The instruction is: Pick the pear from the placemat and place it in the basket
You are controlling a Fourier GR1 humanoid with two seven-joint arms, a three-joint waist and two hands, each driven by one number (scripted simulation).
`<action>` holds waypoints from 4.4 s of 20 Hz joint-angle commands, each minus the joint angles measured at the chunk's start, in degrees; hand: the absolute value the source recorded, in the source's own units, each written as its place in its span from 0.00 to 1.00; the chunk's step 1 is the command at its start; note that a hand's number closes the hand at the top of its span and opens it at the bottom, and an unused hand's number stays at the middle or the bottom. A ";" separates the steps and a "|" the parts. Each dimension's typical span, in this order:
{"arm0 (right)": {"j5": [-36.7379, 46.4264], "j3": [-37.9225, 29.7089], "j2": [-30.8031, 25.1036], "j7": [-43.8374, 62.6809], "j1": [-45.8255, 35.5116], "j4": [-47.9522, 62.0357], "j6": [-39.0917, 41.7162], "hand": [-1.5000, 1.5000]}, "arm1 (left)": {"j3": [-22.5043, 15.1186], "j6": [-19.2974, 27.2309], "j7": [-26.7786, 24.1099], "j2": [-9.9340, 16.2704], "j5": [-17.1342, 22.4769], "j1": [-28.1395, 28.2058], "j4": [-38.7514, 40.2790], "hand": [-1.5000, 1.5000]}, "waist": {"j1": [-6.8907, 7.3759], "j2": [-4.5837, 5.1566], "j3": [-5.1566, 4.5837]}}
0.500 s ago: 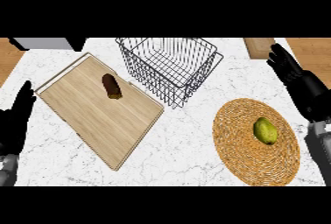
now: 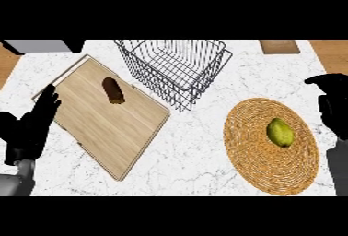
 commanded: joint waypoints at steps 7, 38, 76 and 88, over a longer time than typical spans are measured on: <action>-5.67 -9.45 -5.19 -9.92 -3.42 16.01 9.91 0.00 | 2.50 -8.00 3.42 -0.93 1.44 -5.42 3.84 0.50 | 1.24 -0.87 -0.74; 16.63 -0.22 -37.50 -11.43 -0.93 44.07 39.07 0.00 | 2.12 -9.08 1.96 -4.38 0.69 -7.08 6.78 0.50 | 2.40 -0.30 -0.21; 29.48 10.12 -15.79 -27.06 -9.60 57.48 18.70 0.00 | 5.60 -11.90 -0.14 -6.66 -4.18 -4.02 7.58 0.50 | 2.21 -0.55 -0.62; 29.27 11.29 -10.84 -31.86 -8.77 56.12 16.84 0.00 | 7.90 -13.51 2.23 -6.52 -3.07 -6.49 7.90 0.50 | 1.91 -0.62 -0.62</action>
